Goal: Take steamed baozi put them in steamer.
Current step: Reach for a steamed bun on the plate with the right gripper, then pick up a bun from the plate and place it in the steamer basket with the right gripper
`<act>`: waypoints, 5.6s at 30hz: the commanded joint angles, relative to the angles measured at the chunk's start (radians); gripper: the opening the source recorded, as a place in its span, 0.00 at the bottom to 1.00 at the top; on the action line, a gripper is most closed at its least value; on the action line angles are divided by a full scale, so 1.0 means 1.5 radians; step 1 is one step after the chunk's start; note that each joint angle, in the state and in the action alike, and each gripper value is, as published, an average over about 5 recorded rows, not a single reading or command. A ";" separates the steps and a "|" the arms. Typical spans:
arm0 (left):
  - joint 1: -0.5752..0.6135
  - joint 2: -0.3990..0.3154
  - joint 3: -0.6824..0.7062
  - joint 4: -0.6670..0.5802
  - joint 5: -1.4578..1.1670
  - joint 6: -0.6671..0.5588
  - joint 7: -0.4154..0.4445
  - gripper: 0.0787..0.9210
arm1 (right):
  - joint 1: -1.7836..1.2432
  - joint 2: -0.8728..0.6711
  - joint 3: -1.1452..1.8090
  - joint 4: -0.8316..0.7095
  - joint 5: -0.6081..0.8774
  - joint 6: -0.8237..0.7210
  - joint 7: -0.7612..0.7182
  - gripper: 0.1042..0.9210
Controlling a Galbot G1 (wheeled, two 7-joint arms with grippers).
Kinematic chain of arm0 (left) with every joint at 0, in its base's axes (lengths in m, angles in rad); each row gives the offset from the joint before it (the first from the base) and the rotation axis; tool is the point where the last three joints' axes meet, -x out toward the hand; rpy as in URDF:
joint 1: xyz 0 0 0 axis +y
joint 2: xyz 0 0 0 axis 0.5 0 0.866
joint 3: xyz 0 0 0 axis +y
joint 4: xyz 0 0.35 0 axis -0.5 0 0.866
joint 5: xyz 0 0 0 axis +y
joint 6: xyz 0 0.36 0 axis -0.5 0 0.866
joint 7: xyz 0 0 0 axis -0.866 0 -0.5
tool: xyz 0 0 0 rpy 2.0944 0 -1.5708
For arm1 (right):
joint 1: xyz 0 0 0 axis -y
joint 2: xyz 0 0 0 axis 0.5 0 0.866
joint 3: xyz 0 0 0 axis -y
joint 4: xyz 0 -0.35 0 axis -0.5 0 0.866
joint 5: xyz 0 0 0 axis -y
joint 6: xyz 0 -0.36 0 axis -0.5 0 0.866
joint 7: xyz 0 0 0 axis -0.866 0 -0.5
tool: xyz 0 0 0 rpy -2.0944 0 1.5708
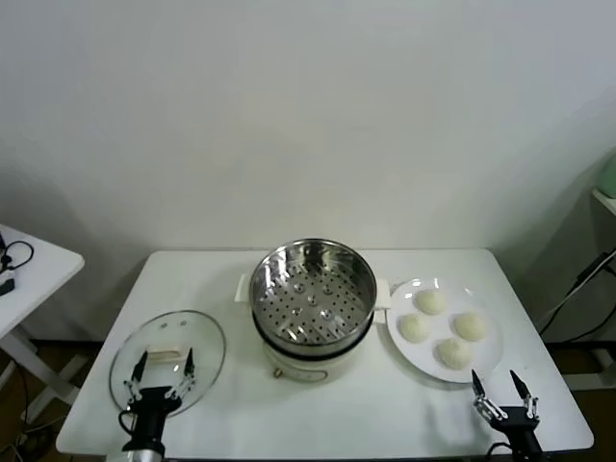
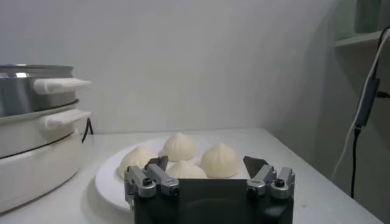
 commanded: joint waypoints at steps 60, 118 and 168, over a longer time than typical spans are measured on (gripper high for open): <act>0.000 -0.033 0.025 0.008 0.048 -0.013 0.010 0.88 | 1.331 -0.306 -1.075 -0.451 -0.248 -0.240 -0.731 0.88; -0.012 -0.033 0.010 0.040 0.054 -0.020 0.006 0.88 | 1.267 -0.009 -1.110 -0.773 -0.300 -0.224 -0.747 0.88; 0.002 -0.033 0.012 0.034 0.068 -0.027 -0.001 0.88 | 1.724 -0.058 -1.379 -0.350 -0.094 -0.120 -0.759 0.53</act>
